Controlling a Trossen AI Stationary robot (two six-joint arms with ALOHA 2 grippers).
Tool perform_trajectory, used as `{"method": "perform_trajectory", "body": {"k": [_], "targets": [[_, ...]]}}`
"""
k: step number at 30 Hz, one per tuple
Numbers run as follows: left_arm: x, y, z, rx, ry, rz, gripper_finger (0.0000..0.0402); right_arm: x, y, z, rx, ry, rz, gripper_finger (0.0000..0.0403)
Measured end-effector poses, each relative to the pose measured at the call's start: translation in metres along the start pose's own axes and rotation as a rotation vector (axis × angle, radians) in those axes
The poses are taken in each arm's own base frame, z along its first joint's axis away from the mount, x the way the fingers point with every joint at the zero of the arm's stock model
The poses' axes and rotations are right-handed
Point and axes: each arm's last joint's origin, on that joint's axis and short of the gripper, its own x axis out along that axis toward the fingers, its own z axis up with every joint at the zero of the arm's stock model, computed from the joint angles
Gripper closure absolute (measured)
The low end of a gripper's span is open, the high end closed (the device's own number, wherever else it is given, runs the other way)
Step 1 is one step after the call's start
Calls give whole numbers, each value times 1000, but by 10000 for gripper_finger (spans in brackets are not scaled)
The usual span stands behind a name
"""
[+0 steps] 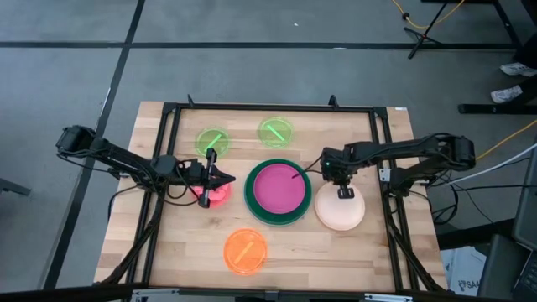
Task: Stack plastic plates
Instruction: Stack the orange plate on top of the pink plate
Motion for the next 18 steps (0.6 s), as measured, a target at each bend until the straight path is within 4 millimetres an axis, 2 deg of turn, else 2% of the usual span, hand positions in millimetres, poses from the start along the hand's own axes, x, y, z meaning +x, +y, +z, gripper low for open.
{"method": "perform_trajectory", "body": {"k": [18], "targets": [[0, 0, 0, 0, 0, 0, 398, -25, 2, 16, 31, -46, 88, 402]]}}
